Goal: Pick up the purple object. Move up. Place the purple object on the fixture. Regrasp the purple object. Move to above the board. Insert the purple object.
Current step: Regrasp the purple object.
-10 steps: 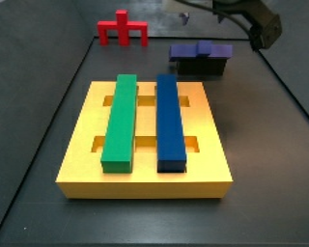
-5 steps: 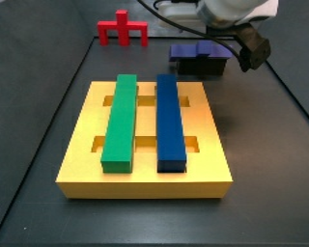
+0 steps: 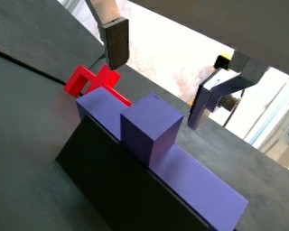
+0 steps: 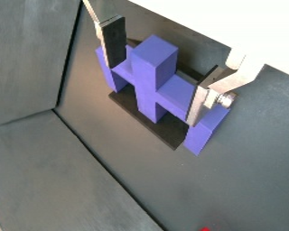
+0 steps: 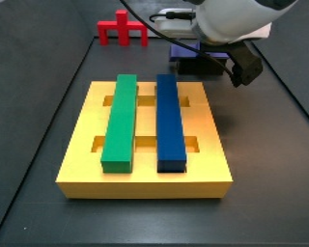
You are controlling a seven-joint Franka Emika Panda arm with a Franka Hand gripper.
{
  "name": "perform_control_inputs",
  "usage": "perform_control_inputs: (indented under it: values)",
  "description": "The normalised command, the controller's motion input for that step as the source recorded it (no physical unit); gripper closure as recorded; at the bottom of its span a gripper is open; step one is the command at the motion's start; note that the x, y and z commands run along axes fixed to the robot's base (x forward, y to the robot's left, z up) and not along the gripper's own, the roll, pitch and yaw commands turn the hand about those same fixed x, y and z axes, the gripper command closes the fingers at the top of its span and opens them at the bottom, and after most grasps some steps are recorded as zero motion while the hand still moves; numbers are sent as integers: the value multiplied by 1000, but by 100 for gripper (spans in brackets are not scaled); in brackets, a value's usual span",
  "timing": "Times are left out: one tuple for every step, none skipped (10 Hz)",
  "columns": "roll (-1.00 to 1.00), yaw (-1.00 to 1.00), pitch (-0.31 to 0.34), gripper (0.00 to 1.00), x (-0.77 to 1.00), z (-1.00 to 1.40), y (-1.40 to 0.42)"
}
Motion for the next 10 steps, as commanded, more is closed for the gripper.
perform_control_inputs:
  values:
    - [94, 0, 309, 0, 471, 0, -131]
    - [3, 40, 157, 0, 303, -169, -31]
    - [-31, 97, 71, 0, 283, -269, -9]
    - [-357, 106, 0, 0, 403, -243, -11]
    - [-531, 103, -20, 0, 309, -269, 0]
    - [-520, 94, 0, 0, 289, -209, 0]
    - [-200, 0, 37, 0, 323, -91, 0]
    - [-17, 0, 123, 0, 274, -57, 0]
    - [0, -20, 31, 0, 60, -223, 0]
    - [0, -49, 49, 0, 51, -171, 0]
